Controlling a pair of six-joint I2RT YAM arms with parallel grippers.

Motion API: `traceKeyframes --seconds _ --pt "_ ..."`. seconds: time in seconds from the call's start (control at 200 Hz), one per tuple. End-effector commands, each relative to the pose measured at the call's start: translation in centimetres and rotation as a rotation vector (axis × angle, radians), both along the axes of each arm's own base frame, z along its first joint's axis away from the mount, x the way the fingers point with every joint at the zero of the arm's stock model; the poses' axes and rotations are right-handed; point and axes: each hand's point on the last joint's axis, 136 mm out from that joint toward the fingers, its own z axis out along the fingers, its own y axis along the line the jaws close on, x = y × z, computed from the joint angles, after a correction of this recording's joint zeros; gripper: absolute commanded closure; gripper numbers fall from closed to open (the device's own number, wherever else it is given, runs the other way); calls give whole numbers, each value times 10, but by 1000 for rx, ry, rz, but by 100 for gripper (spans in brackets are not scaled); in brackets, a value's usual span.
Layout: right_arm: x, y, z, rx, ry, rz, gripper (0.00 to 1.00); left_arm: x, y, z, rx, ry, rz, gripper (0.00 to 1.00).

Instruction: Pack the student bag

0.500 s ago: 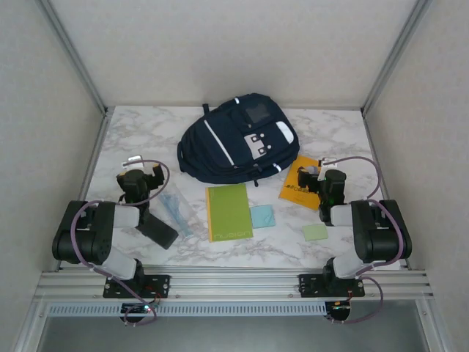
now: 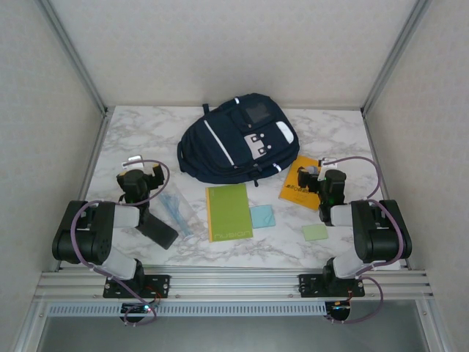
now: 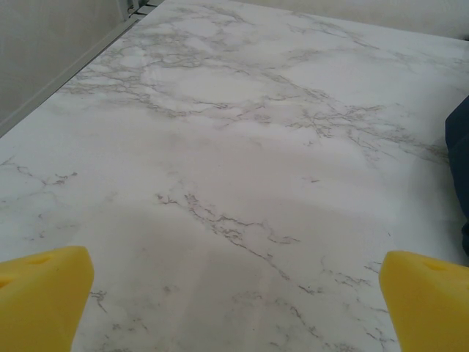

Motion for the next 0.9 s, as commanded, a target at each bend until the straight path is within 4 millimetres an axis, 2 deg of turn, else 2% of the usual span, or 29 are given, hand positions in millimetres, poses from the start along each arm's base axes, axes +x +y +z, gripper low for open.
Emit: traceKeyframes --seconds 0.0,0.275,0.29,0.395,0.496,0.581,0.661,0.746,0.816,0.896 --pt "7 -1 8 -13 -24 6 1 6 -1 5 3 -10 -14 0" --pt "6 -6 12 -25 0 -28 1 7 -2 8 11 -6 -20 0" --pt "13 -6 25 -26 -18 -33 1 7 -3 10 13 -4 -24 0" --pt "14 -12 51 -10 55 -85 1 12 -5 31 33 95 -11 0" --pt "5 -6 69 82 99 -109 1 18 -8 55 18 131 42 0" --pt "-4 -1 79 221 148 -166 1 16 -13 65 -27 177 118 0" --pt "-14 13 80 365 211 -194 1 14 -34 71 -86 204 98 0" --pt "-26 33 72 514 288 -215 1 11 -68 73 -177 208 21 0" --pt "-28 58 70 615 310 -162 1 6 -93 74 -256 211 -30 0" --pt "-29 76 66 713 344 -158 1 -2 -119 71 -350 225 -71 0"
